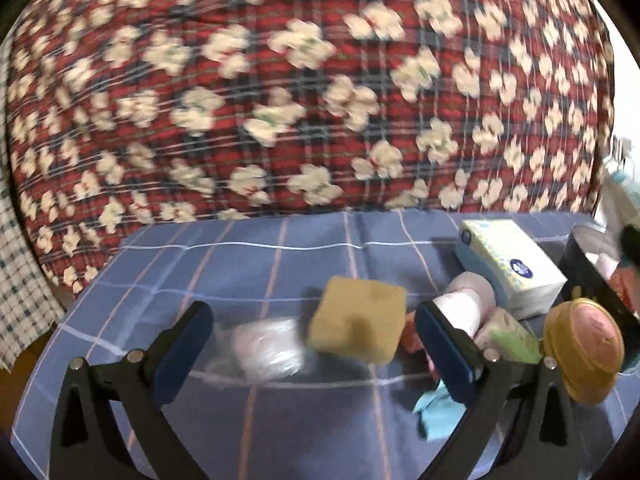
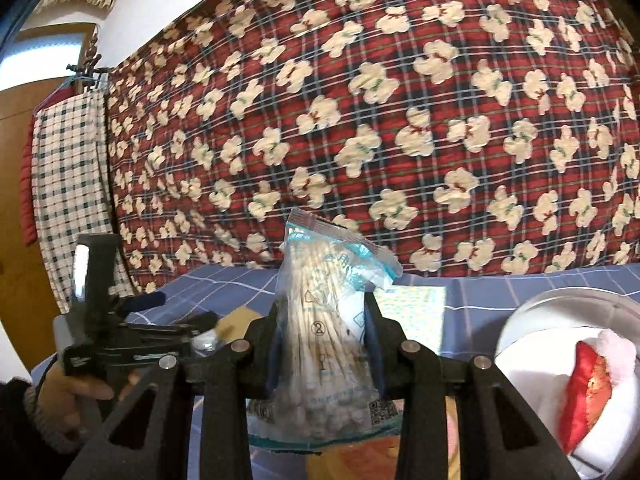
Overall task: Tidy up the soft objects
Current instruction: 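Grasp the clear cotton-swab bag with the right tool while the left tool grasps the tan square pad, then carry the swab bag and tan pad to the silver tin and release both inside, then move both tools back over the remaining items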
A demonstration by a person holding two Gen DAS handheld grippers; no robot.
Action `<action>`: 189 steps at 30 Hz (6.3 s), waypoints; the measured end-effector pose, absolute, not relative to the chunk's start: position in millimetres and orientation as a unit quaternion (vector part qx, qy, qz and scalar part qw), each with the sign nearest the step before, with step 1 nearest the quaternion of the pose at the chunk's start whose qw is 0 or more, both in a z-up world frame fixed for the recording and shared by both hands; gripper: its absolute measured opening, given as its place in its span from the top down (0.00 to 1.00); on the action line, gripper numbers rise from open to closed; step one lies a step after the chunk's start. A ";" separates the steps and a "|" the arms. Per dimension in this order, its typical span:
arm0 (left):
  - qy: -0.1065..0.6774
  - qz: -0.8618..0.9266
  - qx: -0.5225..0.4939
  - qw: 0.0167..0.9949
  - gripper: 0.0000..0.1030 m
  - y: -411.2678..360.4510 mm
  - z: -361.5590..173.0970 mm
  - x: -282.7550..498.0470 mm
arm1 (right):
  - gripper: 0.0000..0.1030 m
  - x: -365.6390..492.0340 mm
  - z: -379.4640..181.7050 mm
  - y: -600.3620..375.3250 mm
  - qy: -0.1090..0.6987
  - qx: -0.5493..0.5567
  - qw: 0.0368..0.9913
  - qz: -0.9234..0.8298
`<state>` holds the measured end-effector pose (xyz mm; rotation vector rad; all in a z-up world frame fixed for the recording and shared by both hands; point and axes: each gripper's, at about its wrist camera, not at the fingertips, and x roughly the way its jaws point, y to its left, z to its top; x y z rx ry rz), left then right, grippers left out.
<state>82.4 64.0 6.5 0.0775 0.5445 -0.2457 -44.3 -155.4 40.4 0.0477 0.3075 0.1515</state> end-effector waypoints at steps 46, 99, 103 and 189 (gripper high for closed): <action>0.210 -0.148 -0.016 0.966 0.37 -28.4 15.8 19.7 | 0.63 -68.8 39.3 -191.4 0.115 -0.042 0.992 -0.018; 0.157 -0.267 0.010 0.951 0.36 -172.4 33.5 -53.7 | 0.63 -135.9 43.3 -344.1 0.097 -0.052 0.979 -0.170; 0.157 -0.279 0.016 0.947 0.36 -187.3 33.7 -58.4 | 0.63 -141.0 43.3 -355.7 0.098 -0.052 0.977 -0.179; 0.166 -0.213 0.046 0.962 0.00 -207.9 23.9 -59.6 | 0.12 -168.4 49.7 -383.7 0.046 -0.056 0.970 -0.231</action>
